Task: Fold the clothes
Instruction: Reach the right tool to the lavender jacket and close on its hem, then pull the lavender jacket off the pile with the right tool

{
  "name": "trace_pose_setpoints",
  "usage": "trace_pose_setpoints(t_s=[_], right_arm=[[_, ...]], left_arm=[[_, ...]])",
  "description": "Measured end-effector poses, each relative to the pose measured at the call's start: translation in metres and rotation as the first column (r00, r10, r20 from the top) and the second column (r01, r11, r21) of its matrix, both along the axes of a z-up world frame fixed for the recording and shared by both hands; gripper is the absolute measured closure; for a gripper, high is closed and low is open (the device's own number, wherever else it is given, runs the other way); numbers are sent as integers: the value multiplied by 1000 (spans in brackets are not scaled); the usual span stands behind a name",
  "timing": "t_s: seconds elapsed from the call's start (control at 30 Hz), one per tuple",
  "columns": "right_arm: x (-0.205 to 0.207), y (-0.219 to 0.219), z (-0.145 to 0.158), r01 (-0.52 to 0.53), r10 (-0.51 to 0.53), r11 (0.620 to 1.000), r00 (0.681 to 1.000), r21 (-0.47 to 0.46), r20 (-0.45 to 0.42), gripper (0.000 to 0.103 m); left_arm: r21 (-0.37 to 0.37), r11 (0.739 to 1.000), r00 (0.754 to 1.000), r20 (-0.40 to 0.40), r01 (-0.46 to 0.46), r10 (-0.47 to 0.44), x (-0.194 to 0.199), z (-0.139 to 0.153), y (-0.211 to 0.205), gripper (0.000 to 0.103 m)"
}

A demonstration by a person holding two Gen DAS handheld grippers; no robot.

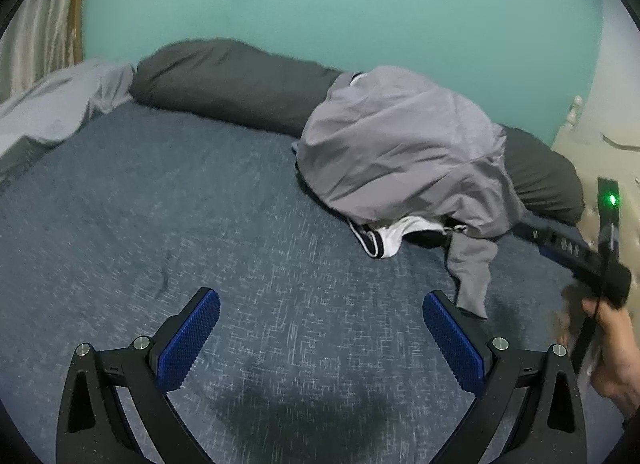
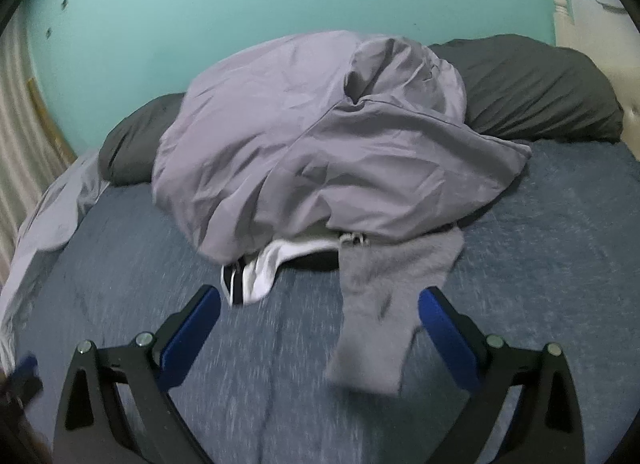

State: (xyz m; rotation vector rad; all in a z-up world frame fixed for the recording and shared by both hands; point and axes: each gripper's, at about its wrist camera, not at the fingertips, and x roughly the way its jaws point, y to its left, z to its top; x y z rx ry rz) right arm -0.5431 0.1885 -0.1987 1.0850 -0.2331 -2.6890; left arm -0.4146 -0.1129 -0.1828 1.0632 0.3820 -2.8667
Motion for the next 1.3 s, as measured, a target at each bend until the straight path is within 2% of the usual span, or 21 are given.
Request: trace_pose_setpoints(t_s=[0.33,0.4,0.5,0.63,0.67,0.73,0.77,0.8,0.87,1.07,1.3], right_arm=[[-79,-40,-1,41,-42,998,999,45,14,3],[-93,-48,-2,47,-48,998,999,42,23,10],[-114,-57,-8,59,-61,997,998,39,34,15],[-138,-64,-18,59,-61,997,997,41,51,33],[-143,-65,-20,55,-57,998,997,37,56,41],[-147,-66,-22,39,-41,999,998,37,52,64],[-148,-67,-22,27,-29,999,999,39,44,81],[-145,-69,-20,22,-23,998,999,58,21,91],[-134,-68,-16,-4,6,997,1000,82,-23,100],[-87,-42,-1,-85,92,994,991,76,-99,101],[4,6,26,-165,165,986,972,17,-167,102]], left_arm=[[19,1000,999,38,1,-1,-19,-12,-25,0],[22,1000,999,43,1,-2,-22,-13,-30,0],[25,1000,999,50,2,-4,-27,-15,-38,0],[32,999,998,60,3,-5,-32,-18,-48,0],[38,999,998,61,2,-4,-31,-20,-50,0],[50,999,998,64,-1,-2,-29,-24,-52,0],[56,998,998,65,-2,-1,-28,-27,-54,0],[60,998,998,67,-3,-1,-27,-29,-55,0],[58,998,997,72,-3,-2,-23,-34,-53,0],[54,999,998,63,0,-4,2,-38,-42,0],[46,999,1000,29,-1,0,45,-32,-29,0]])
